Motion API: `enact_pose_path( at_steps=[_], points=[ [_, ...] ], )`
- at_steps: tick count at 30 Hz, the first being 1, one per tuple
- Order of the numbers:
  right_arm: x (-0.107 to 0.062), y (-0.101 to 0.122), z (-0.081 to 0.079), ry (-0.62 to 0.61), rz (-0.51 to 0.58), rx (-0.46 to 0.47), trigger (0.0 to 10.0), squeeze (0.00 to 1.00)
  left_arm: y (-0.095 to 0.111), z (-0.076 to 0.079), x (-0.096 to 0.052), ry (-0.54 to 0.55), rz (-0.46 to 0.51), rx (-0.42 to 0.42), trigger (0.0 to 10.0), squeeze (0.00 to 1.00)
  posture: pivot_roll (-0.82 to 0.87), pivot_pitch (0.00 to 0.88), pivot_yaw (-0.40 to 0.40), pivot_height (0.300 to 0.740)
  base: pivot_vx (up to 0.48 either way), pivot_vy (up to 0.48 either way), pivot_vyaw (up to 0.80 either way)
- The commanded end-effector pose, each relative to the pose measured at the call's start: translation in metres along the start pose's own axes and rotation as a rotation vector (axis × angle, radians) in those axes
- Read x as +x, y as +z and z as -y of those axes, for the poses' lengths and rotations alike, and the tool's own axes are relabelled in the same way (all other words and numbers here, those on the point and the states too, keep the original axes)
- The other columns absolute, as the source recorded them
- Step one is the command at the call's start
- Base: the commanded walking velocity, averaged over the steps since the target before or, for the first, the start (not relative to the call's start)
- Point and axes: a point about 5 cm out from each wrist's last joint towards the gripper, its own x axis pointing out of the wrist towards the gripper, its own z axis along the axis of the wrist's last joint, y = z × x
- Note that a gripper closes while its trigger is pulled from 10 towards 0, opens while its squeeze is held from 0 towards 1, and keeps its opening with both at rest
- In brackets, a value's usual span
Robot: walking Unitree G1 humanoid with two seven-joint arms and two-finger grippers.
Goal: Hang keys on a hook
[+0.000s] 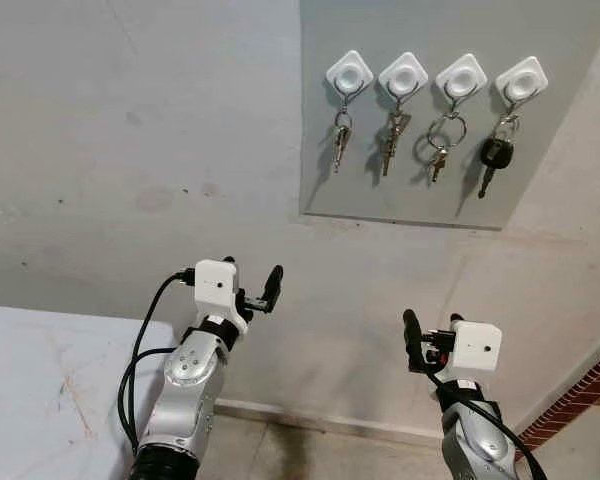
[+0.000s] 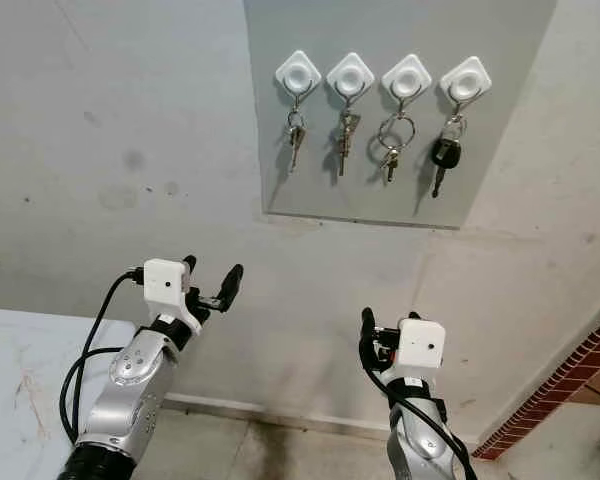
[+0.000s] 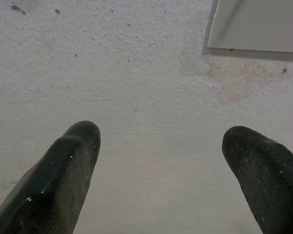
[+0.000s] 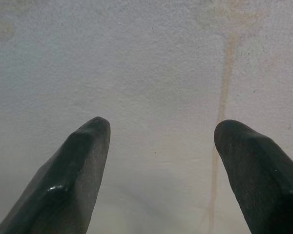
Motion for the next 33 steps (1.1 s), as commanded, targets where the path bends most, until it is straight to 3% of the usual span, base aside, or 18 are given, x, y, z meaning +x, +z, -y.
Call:
enact_pose_path(
  at_steps=[1,6,17,33],
  points=[
    [-0.0008,0.0035,-0.0014,-0.002,0.02,-0.005,10.0,0.0,-0.002,-0.0017,0.0012,-0.015,-0.014,0.019,10.0,0.0,-0.11,0.023,0.11,0.74,0.0,0.0,-0.76],
    [-0.0004,0.004,-0.0035,0.002,0.022,-0.003,10.0,0.0,-0.0026,0.0015,0.0031,-0.024,-0.015,0.029,10.0,0.0,-0.12,0.014,0.099,0.74,0.0,0.0,-0.76],
    [0.0022,0.005,-0.0041,0.023,0.034,0.008,10.0,0.0,-0.0078,0.0011,-0.0008,0.001,-0.027,0.008,10.0,0.0,-0.1,0.0,0.074,0.74,0.0,-0.455,-0.73],
    [-0.0006,0.007,-0.0051,0.047,0.05,0.012,10.0,0.0,-0.009,0.002,-0.0029,0.01,-0.026,-0.001,10.0,0.0,-0.1,0.0,0.066,0.74,0.0,-0.48,0.0]
  ],
)
